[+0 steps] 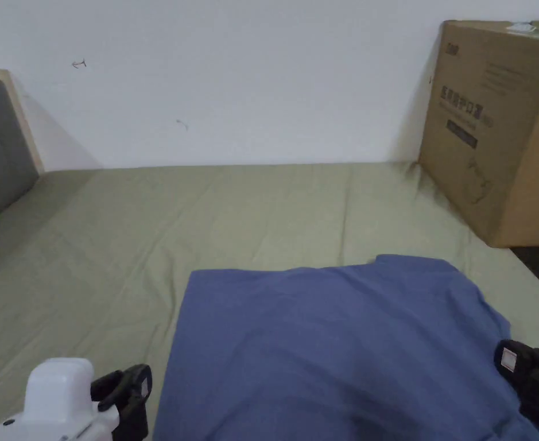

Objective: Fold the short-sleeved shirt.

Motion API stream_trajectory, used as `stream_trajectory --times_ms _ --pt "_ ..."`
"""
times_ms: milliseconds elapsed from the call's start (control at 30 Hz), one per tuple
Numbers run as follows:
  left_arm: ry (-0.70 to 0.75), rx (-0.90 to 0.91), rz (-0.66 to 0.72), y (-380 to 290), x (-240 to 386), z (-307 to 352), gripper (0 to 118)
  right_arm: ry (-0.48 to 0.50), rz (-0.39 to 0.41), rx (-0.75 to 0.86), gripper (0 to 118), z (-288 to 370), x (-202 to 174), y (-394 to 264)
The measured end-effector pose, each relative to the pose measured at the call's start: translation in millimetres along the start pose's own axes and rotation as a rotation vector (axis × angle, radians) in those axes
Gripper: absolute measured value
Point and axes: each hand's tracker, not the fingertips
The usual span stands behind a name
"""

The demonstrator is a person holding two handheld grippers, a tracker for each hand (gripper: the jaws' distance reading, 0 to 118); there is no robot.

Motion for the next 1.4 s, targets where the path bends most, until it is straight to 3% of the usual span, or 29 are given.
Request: stream_trajectory --times_ms 67,167,300,333,400,433,567,600,667,700,767,933,1067,1133,1200,1233,1267,1400 --pt "-0.044 -0.228 0.038 12 -14 -23 0 -0.022 0.079 -0.018 1 0 -7 1" --pt "-0.065 -0.586 0.107 6 -45 -66 0 -0.006 0.128 -0.068 1 -3 -9 -7" --pt "0.025 -0.652 0.055 -25 -67 -100 4 -0.002 0.115 -0.13 1 -11 -8 -19" --pt "0.027 -0.635 0.066 -33 -71 -106 32 0.0 0.104 -0.15 1 -13 -6 -22" --pt "0.032 -0.624 0.068 -44 -75 -111 107 0.002 0.078 -0.178 1 -16 -4 -26" --pt "0.033 -0.619 0.072 -48 -76 -109 115 0.004 0.059 -0.197 1 -17 -3 -29" --pt "-0.037 -0.594 0.093 -54 -83 -121 111 -0.011 0.024 -0.237 1 -26 3 -34" --pt "-0.074 -0.63 0.089 -57 -84 -124 98 -0.017 0.018 -0.244 1 -28 4 -35" --pt "-0.077 -0.617 -0.016 -56 -67 -120 2 -0.024 -0.001 -0.256 1 -32 7 -36" --pt "-0.046 -0.59 -0.087 -60 -60 -117 0 -0.025 -0.008 -0.258 1 -33 9 -36" --pt "-0.118 -0.564 -0.182 -59 -48 -107 0 -0.031 -0.023 -0.262 1 -33 11 -35" --pt "-0.078 -0.43 -0.19 -60 -43 -86 0 -0.048 -0.043 -0.267 1 -28 37 -29" --pt "-0.076 -0.289 -0.123 -59 -41 -64 0 -0.15 -0.118 -0.344 6 -27 85 -24" --pt "-0.092 -0.28 -0.115 -62 -31 -57 0 -0.154 -0.157 -0.409 20 -29 113 -30" --pt "-0.09 -0.279 -0.134 -57 -23 -55 0 -0.198 -0.163 -0.526 104 -35 132 -38" --pt "-0.07 -0.274 -0.164 -57 -19 -54 0 -0.186 -0.167 -0.498 115 -37 140 -43" --pt "-0.074 -0.279 -0.165 -59 -15 -53 0 -0.229 -0.174 -0.532 110 -37 150 -53" --pt "-0.07 -0.286 -0.158 -57 -9 -55 0 -0.29 -0.122 -0.761 111 -57 174 -81"
